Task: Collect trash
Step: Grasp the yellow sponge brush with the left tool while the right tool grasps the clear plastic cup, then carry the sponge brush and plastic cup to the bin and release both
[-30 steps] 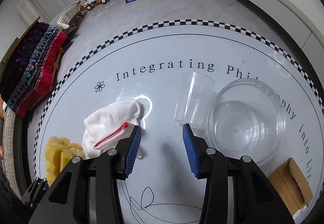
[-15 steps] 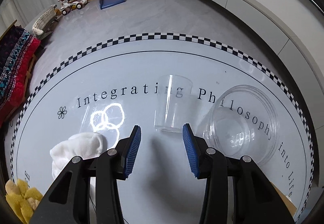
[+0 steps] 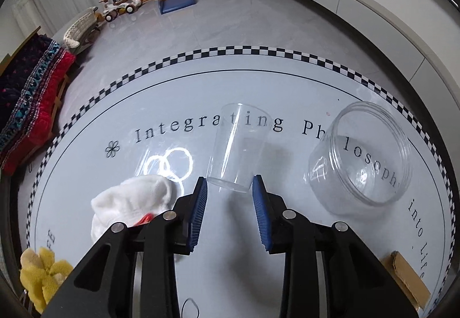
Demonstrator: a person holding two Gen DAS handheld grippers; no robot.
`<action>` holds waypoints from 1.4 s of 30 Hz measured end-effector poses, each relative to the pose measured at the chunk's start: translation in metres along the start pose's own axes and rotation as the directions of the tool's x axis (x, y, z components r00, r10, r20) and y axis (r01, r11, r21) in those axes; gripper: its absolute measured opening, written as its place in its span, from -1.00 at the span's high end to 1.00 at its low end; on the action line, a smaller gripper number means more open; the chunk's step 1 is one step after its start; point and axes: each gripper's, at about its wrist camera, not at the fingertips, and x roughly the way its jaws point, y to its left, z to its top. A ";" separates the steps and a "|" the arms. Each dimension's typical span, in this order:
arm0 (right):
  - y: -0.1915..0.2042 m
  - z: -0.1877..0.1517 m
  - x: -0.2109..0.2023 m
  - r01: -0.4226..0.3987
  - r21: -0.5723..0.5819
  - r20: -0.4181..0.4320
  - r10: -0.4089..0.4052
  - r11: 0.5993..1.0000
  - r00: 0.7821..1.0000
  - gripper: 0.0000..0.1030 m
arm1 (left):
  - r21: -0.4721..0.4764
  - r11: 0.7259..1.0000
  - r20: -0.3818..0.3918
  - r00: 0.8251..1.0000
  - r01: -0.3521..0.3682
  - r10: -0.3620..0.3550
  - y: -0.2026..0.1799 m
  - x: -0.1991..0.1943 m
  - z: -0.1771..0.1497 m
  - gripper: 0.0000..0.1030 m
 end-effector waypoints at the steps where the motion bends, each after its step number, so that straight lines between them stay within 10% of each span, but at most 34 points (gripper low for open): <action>1: 0.002 -0.006 -0.010 -0.009 -0.011 0.002 0.009 1.000 1.000 0.33 | -0.007 1.000 0.001 1.000 -0.002 0.002 -0.001 -0.006 -0.002 0.06; 24: 0.051 -0.207 -0.169 -0.220 -0.234 -0.081 0.207 0.947 0.975 0.33 | -0.201 0.976 0.057 0.994 -0.081 0.094 -0.003 -0.169 -0.164 0.06; 42: 0.144 -0.373 -0.222 -0.385 -0.447 -0.201 0.329 0.808 0.923 0.33 | -0.393 0.902 0.060 0.974 -0.178 0.218 0.048 -0.239 -0.314 0.06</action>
